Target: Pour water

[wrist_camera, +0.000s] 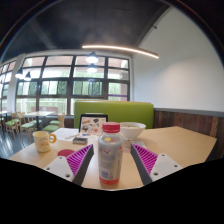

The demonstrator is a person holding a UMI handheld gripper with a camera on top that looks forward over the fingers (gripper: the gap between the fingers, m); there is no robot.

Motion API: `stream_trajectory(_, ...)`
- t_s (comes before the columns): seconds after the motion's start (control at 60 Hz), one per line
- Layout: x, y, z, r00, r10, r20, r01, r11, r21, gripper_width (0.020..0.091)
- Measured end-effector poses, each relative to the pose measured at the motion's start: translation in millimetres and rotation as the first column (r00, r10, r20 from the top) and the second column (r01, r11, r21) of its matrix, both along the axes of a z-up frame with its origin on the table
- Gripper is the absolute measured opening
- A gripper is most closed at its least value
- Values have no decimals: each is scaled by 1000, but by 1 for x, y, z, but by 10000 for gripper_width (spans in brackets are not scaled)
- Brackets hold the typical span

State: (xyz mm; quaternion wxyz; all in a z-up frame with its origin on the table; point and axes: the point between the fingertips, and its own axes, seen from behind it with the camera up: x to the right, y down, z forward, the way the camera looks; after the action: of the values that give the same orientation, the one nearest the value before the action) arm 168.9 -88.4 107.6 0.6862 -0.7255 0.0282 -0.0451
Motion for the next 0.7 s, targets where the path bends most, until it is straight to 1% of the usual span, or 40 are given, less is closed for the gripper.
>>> stream_trajectory(0.083, -4, 31, 0, 998, 24, -62, -22, 999, 31, 817)
stream_trajectory(0.117, 0, 42, 1, 997, 32, -76, -30, 999, 29, 805)
stream_trajectory(0.167, -10, 57, -4, 996, 47, -81, -45, 999, 29, 767)
stream_trajectory(0.183, -10, 61, -5, 996, 49, -80, -47, 998, 28, 685)
stream_trajectory(0.217, -5, 66, -8, 998, 25, -65, -23, 1000, 19, 521)
stream_trajectory(0.267, -1, 70, -5, 998, -11, -58, 13, 999, 39, 521)
stream_trajectory(0.3, 1, 72, -4, 998, -25, -58, 28, 998, 51, 495)
stream_trajectory(0.367, -3, 75, -5, 996, -12, -89, 18, 997, 72, 473)
stream_trajectory(0.4, -5, 77, -4, 995, -2, -95, 10, 997, 80, 473)
stream_trajectory(0.417, -6, 78, -4, 996, 0, -88, 8, 997, 80, 450)
stream_trajectory(0.433, -6, 79, -4, 997, -2, -82, 8, 997, 80, 447)
stream_trajectory(0.467, -7, 81, -3, 997, -12, -78, 18, 996, 82, 419)
stream_trajectory(0.483, -7, 82, -3, 997, -16, -76, 23, 996, 81, 418)
stream_trajectory(0.5, -8, 83, -3, 997, -20, -70, 25, 996, 80, 388)
stream_trajectory(0.533, -9, 85, -3, 998, -29, -53, 33, 997, 74, 376)
stream_trajectory(0.55, -10, 86, -3, 999, -31, -40, 34, 997, 68, 367)
stream_trajectory(0.6, -15, 89, -3, 999, -44, 29, 43, 998, 45, 367)
stream_trajectory(0.7, -39, 94, 19, 959, -39, 282, 33, 999, 27, 367)
